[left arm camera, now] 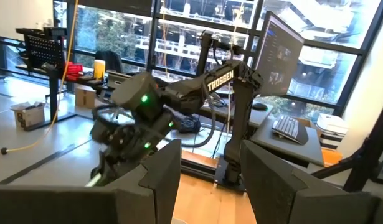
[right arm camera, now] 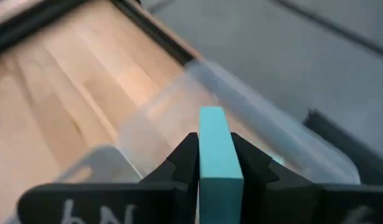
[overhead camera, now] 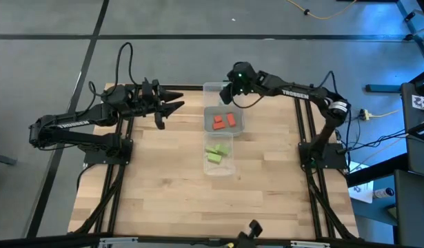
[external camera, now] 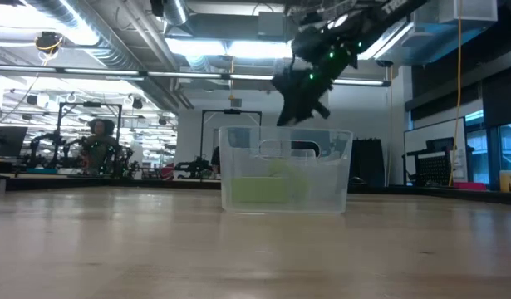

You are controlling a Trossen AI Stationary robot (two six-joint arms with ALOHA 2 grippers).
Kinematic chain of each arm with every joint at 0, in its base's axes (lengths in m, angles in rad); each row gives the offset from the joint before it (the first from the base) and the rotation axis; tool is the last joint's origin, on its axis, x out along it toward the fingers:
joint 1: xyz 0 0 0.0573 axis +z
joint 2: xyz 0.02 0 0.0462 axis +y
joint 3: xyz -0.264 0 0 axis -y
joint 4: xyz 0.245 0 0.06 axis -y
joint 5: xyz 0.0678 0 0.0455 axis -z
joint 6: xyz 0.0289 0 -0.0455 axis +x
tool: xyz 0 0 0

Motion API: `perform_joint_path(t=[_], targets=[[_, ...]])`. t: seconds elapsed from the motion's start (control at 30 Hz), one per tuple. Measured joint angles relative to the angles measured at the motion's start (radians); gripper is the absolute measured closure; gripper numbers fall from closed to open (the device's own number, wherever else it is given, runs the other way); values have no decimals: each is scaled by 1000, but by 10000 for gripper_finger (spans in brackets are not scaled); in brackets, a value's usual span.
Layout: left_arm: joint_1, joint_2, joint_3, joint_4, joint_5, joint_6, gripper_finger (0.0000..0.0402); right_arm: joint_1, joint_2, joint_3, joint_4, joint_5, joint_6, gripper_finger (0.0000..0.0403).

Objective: Sort & place blocks by color
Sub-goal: Put the blue block into the top transparent bin

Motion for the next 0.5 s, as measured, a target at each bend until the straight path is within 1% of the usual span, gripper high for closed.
perform_joint_path(t=[0.23, 0.5], targets=[[0, 0, 0, 0, -19, 0, 245, -26, 73, 0, -33, -7, 13, 341], [0, 0, 0, 0, -19, 0, 245, -28, 144, -1, -37, -35, 86, 341]])
